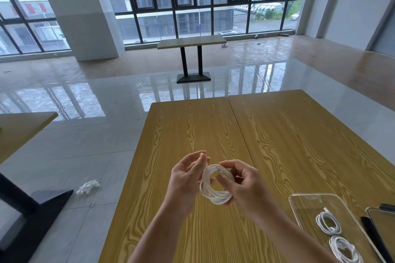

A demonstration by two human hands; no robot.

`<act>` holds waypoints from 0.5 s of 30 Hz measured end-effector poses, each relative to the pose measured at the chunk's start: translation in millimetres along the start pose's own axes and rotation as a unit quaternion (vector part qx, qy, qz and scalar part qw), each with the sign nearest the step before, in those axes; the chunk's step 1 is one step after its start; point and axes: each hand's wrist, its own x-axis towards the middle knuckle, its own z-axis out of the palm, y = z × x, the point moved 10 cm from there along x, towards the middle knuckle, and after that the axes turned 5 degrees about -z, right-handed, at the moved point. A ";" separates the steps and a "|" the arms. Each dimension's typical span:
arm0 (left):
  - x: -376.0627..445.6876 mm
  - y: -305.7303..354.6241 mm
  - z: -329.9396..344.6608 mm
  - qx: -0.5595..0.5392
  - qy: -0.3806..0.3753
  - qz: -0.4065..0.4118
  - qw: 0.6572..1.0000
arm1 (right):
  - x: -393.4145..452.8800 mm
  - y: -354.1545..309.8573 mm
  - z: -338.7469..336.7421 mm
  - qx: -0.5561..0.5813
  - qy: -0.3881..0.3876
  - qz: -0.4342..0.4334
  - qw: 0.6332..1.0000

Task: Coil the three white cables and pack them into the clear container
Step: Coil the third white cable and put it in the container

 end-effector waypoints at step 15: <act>-8.3 -14.4 8.1 0.062 -0.007 0.000 0.998 | 0.6 14.2 -19.5 -0.012 0.030 0.034 0.999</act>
